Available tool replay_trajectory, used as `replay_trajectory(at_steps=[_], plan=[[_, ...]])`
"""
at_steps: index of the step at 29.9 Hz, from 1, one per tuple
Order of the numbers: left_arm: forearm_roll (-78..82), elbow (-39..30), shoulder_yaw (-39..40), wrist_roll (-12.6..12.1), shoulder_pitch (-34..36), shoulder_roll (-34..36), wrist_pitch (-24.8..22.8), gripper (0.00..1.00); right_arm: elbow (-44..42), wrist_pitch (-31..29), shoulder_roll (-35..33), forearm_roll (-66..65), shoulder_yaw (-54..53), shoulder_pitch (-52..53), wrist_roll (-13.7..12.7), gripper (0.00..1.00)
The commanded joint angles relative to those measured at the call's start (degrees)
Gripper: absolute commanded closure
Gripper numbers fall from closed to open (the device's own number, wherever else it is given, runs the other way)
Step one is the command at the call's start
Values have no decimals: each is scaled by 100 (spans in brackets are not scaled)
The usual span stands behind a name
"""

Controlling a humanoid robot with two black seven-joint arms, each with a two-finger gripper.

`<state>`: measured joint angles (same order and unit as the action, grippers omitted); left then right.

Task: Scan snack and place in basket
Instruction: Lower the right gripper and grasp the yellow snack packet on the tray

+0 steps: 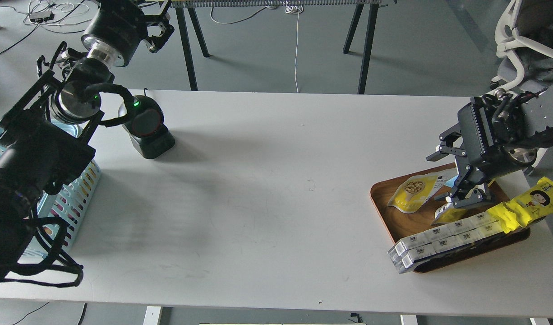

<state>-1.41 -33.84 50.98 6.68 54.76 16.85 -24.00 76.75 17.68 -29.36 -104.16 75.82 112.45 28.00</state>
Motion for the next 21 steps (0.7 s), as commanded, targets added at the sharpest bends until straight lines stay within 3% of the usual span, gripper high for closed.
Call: replay_trajectory(at_steps=[1, 7, 10, 14, 21], plan=[[0, 0, -53, 0, 0, -6, 9, 0, -169, 8, -9, 1, -269, -197, 0, 51], [0, 0, -168, 9, 0, 20, 9, 0, -187, 8, 0, -8, -366, -250, 0, 68], [0, 35, -168, 9, 0, 29, 0, 0, -187, 8, -9, -17, -357, -250, 0, 87], [0, 342, -176, 9, 35, 20, -26, 0, -161, 16, -61, -16, -357, -233, 0, 100], [0, 395, -168, 0, 61, 20, -140, 0, -152, 183, -79, -8, -357, -171, 0, 100]])
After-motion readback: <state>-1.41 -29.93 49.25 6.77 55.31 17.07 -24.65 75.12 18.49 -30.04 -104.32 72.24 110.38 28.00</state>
